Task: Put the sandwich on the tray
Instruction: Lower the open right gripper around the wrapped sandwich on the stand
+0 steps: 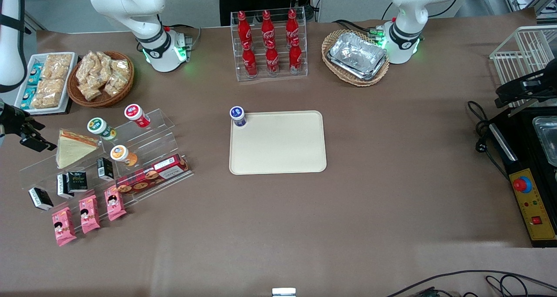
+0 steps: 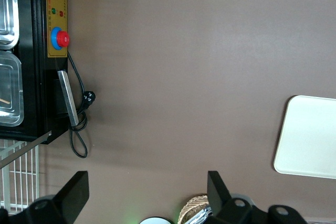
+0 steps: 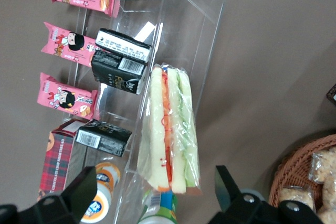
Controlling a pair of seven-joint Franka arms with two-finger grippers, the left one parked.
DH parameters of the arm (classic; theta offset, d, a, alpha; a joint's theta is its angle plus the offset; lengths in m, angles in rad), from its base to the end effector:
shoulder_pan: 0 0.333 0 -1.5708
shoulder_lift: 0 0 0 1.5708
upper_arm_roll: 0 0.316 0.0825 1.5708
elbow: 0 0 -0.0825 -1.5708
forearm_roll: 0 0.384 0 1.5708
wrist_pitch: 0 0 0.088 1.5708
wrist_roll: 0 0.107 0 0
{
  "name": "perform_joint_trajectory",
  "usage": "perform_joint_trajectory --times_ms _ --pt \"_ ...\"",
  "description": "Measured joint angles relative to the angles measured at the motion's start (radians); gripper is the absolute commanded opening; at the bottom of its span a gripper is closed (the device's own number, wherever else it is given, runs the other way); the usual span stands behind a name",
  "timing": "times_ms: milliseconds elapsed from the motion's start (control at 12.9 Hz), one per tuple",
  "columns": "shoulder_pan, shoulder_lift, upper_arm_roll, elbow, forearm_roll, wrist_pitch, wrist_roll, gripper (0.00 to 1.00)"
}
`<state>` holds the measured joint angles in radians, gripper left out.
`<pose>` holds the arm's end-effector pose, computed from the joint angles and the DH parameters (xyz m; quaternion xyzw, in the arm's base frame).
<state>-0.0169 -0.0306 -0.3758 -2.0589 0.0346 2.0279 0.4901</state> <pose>0.5010 -0.2067 0.4476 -0.9007 0.4339 0.0023 0.0210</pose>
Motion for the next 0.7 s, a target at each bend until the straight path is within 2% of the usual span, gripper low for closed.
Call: perform_joint_trajectory --times_ms 309,695 --pt "0.000 -0.002 0.000 -0.072 0.000 0.083 0.001 1.00" --pt "0.000 -0.007 0.000 -0.105 0.000 0.102 0.003 1.00"
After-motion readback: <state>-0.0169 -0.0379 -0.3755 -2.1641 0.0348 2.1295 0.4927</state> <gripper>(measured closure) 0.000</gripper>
